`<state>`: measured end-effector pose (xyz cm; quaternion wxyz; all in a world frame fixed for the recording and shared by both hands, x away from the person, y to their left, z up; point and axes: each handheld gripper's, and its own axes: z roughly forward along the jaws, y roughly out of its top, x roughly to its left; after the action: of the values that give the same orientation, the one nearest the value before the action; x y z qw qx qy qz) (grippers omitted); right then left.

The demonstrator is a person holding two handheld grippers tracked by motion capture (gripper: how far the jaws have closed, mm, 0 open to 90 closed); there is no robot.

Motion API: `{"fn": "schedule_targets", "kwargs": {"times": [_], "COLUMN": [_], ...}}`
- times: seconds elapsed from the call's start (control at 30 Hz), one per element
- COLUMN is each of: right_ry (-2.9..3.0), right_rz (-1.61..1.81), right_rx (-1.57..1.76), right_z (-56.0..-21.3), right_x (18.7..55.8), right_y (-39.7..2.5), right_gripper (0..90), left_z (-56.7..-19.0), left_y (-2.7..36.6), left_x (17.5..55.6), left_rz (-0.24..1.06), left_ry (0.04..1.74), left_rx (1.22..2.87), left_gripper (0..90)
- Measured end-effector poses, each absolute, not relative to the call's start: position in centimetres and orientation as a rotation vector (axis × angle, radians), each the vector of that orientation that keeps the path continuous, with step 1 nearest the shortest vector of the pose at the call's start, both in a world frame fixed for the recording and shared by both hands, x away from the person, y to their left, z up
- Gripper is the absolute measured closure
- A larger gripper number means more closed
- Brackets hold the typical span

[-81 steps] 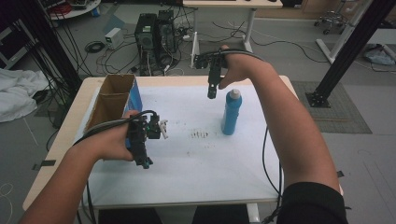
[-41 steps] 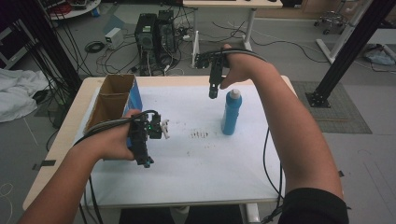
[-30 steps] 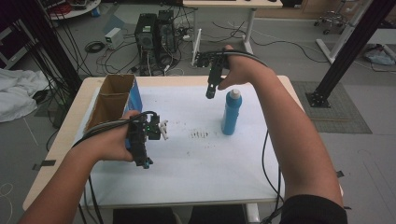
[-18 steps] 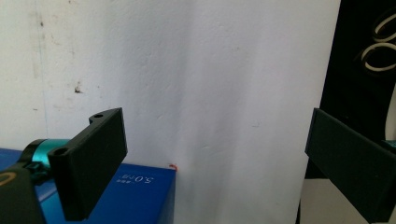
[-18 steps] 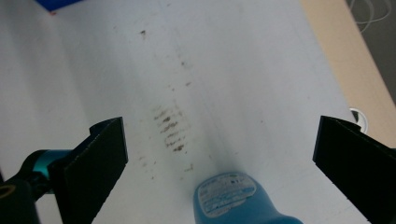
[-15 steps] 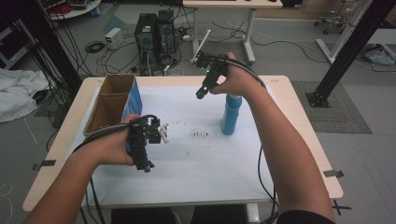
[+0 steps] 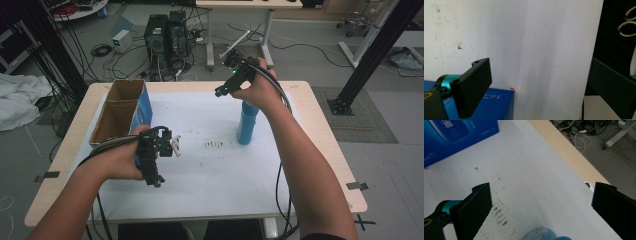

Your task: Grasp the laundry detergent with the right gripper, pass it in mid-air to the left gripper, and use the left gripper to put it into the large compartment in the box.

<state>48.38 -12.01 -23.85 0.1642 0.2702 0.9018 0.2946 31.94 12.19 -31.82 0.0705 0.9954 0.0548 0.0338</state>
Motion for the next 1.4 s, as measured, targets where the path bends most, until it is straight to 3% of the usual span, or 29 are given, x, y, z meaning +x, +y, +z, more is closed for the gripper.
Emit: {"fn": "schedule_targets", "kwargs": {"times": [0.73, 1.4], "right_ry": [2.314, 2.212], "right_rz": [0.995, 1.169], "right_rx": [0.981, 0.950], "right_z": [-23.7, -26.5], "right_x": [46.4, 39.5], "right_y": [-18.6, -22.6], "right_gripper": [2.2, 2.2], "left_z": [-32.0, -32.2], "left_y": [11.7, 11.6], "left_x": [31.8, 31.4], "left_rz": [0.103, 0.094], "left_ry": [0.135, 0.114], "left_rx": [3.003, 3.012], "left_gripper": [5.6, 5.6]}}
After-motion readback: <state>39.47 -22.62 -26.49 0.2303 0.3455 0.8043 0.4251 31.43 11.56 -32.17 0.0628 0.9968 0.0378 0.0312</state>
